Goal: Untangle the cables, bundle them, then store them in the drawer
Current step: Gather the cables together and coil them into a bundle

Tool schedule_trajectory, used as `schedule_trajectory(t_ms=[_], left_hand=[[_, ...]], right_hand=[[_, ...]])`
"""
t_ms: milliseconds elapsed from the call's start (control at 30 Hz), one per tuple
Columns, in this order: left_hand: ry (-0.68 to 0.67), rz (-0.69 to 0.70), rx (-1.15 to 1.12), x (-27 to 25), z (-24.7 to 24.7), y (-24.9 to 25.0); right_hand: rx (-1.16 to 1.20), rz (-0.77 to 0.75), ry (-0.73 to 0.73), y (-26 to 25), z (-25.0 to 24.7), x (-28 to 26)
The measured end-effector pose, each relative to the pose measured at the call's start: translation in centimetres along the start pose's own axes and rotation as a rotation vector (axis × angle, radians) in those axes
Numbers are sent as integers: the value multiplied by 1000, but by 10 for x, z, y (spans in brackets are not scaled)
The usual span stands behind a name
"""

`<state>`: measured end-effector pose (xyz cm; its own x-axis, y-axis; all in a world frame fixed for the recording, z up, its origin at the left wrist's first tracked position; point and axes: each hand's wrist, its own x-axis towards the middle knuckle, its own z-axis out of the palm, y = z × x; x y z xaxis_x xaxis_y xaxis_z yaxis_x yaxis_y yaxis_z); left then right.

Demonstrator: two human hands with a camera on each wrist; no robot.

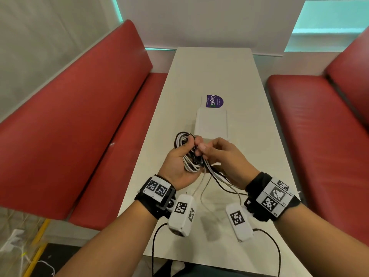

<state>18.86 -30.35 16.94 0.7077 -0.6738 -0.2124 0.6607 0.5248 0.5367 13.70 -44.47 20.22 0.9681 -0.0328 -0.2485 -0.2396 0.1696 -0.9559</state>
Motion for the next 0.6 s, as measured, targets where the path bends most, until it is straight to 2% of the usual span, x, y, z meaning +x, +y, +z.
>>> schedule_trajectory(t_ms=[133, 200, 267, 333, 367, 400, 467, 600], left_hand=[[-61, 97, -24, -2, -3, -5], [-67, 130, -33, -1, -3, -6], [-46, 159, -37, 0, -4, -5], [-31, 159, -57, 0, -4, 0], [-37, 144, -69, -1, -3, 2], [-43, 126, -75, -1, -2, 3], [-51, 103, -64, -2, 1, 4], [-54, 144, -56, 1, 4, 2]], right_hand=[[133, 112, 4, 7, -2, -1], [148, 91, 38, 10, -4, -2], [-92, -115, 150, 15, -4, -7], [-482, -441, 235, 21, -3, -15], [-598, -558, 204, 21, 1, -19], [-678, -613, 155, 20, 5, -22], [-745, -598, 132, 23, 12, -21], [-792, -471, 231, 21, 21, -17]])
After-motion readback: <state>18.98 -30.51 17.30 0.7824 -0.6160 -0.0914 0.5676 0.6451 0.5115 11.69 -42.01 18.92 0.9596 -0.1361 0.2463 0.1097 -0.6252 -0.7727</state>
